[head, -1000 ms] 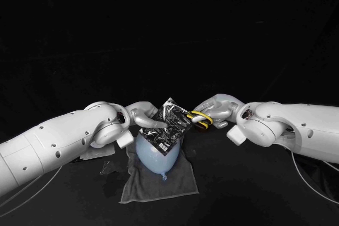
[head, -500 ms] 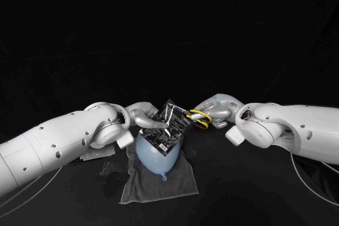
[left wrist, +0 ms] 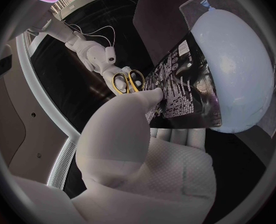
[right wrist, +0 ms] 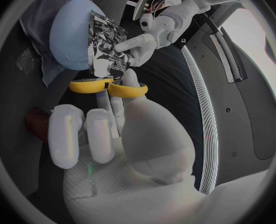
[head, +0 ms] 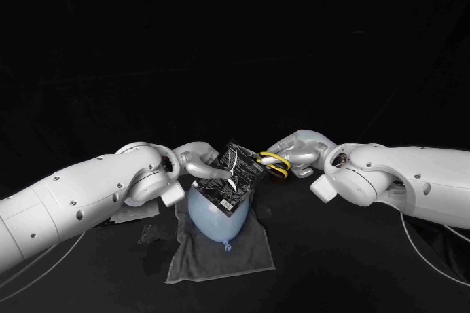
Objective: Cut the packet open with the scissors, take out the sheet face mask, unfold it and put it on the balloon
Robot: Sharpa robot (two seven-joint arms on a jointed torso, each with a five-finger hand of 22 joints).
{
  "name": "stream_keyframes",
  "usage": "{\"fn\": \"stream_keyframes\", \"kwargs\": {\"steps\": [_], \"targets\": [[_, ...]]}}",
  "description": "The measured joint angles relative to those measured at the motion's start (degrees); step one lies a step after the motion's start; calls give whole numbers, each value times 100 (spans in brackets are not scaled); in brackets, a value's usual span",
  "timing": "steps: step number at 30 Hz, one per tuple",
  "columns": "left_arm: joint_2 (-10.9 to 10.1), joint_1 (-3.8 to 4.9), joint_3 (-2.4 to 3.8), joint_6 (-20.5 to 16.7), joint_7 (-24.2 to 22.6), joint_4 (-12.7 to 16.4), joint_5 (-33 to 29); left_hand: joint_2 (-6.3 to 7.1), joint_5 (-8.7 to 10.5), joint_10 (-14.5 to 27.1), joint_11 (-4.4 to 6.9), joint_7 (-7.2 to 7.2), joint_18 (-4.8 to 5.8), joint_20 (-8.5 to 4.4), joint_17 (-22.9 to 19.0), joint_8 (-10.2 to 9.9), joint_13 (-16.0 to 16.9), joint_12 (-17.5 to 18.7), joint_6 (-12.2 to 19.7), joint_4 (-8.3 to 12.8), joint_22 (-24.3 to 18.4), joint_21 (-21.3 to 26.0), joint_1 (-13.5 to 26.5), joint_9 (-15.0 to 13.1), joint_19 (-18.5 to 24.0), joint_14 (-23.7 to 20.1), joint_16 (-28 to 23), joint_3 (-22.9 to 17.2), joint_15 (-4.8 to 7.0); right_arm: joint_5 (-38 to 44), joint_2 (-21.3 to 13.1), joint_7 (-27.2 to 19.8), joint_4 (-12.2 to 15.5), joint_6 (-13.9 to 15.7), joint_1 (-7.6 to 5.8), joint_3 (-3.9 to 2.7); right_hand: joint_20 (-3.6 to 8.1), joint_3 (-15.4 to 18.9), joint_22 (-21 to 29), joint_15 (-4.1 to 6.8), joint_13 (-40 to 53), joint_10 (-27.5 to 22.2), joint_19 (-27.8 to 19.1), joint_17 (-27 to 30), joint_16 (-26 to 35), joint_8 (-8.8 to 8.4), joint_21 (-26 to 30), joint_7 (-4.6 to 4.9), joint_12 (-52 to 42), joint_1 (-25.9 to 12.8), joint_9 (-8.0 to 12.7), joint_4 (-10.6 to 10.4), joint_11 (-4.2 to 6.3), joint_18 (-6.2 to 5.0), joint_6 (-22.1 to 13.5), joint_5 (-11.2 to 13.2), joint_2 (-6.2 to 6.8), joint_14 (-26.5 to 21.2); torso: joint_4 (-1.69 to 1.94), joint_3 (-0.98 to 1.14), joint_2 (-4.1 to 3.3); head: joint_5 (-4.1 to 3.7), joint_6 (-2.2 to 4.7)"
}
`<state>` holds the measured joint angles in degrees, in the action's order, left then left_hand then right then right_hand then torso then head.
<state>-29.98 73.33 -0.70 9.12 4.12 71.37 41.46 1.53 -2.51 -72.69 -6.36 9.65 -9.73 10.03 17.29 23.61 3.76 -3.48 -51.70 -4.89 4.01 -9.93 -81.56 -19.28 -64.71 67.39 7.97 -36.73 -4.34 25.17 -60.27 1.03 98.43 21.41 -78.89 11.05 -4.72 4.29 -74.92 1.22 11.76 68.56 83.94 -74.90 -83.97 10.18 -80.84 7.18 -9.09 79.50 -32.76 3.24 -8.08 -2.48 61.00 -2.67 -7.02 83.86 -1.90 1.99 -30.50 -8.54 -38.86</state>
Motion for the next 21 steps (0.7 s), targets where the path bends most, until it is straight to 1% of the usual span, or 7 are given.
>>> {"fn": "stream_keyframes", "kwargs": {"steps": [1,4,7,12,14,15,21], "targets": [[0,0,-1,3,1,3,4,0,0,0,0,1,1,0,3,0,0,0,0,0,0,0,0,0,0,1,0,0,-1,0,1,-24,8,31,0,0,7,-543,1,0,453,0,-7,-1,1,0,0,1,-1,-178,-56,-5,0,0,1,1,164,0,1,-1,1,0,2],[0,0,-2,9,1,15,22,0,0,0,0,4,1,0,4,0,0,0,-3,0,0,-14,0,0,0,7,0,0,-7,-4,9,-94,25,129,2,-1,0,-1161,2,0,1349,0,-15,-1,16,27,1,10,-16,-490,-210,25,0,0,11,1,429,0,1,0,2,1,7],[-2,3,-2,15,1,28,44,0,1,0,0,7,0,0,5,0,0,-1,-5,0,0,-22,0,0,0,7,0,0,-7,-5,29,-165,38,238,10,0,-1,-1468,2,0,1936,0,-16,-2,19,72,2,10,-18,-634,-335,149,0,1,11,1,574,1,1,0,2,3,14],[-3,11,0,22,-1,46,80,1,10,0,-1,8,1,0,4,0,0,0,-5,0,0,-22,1,0,0,7,0,0,-7,-11,63,-278,59,461,22,11,13,-1628,1,-6,2203,0,-2,-5,20,105,2,-12,-64,-723,-479,306,0,4,-11,3,648,7,3,0,0,5,17],[1,6,-8,57,-4,76,99,8,11,1,-1,8,1,-14,4,0,0,0,-5,0,0,-22,8,0,-13,7,0,0,-8,-23,77,-330,41,621,17,1,22,-2518,0,2,2284,52,5,-5,20,109,2,14,-107,-813,-482,-310,51,10,-56,4,573,19,3,0,0,10,17],[5,3,-12,72,-5,84,107,8,4,1,-1,8,1,-21,4,0,0,0,-5,0,0,-22,8,0,-20,8,0,0,-8,-28,81,-350,32,680,13,-4,22,-2768,-1,13,2306,172,5,-5,20,106,2,14,-140,-813,-474,-285,169,11,-57,8,574,30,3,0,-1,11,19],[10,-1,-16,132,-10,96,139,16,-6,1,-1,8,1,-21,9,0,5,0,-5,0,-1,-22,16,0,-21,8,0,0,-8,-71,103,-456,18,940,8,-8,23,-2890,-2,13,2318,180,5,-4,20,136,2,2,-127,-817,-520,-404,219,33,-45,18,630,30,3,-1,-2,7,37]]}}
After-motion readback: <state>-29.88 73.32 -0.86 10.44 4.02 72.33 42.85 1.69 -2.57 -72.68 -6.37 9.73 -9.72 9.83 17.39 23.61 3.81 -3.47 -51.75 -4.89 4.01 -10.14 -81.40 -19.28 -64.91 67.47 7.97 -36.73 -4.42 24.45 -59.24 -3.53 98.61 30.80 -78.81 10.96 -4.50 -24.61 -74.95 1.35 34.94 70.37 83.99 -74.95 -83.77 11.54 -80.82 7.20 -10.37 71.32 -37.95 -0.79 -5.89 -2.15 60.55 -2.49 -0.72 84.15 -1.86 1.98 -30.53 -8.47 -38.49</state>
